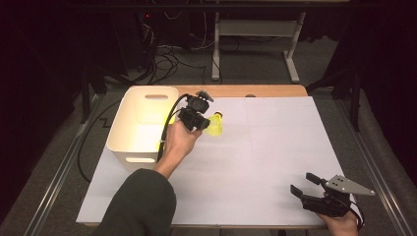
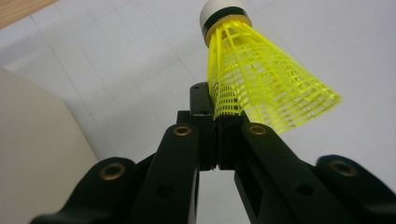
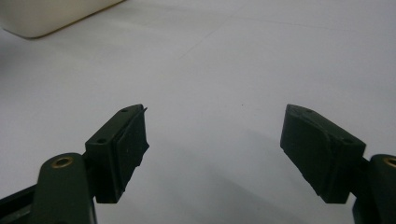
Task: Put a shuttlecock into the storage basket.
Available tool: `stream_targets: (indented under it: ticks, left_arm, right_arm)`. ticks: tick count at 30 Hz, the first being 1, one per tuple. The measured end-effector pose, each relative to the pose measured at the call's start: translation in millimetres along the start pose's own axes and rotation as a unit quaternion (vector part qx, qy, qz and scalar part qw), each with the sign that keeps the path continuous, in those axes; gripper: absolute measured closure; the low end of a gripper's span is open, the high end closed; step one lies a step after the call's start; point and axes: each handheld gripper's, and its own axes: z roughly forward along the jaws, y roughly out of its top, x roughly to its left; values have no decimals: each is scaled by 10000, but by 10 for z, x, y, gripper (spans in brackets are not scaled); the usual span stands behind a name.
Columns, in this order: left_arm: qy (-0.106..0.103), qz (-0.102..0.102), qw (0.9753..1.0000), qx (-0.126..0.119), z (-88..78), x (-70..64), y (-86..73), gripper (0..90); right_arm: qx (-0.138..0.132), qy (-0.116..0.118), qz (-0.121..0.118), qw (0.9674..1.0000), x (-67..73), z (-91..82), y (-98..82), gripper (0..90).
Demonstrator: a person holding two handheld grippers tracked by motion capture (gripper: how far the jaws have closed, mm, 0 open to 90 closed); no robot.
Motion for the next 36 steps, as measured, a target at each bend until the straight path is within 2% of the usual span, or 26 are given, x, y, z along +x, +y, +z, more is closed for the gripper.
stream_targets:
  ticks: [27, 36]
  left_arm:
    - [-28, -74, 10000, -50, -157, 148, -36, 888]
    - [-53, -69, 10000, -36, -146, 171, -35, 888]
  right_arm:
    - [6, 9, 11, 10000, -5, 4, 0, 232]
    - [5, 1, 31, 10000, -3, -1, -1, 232]
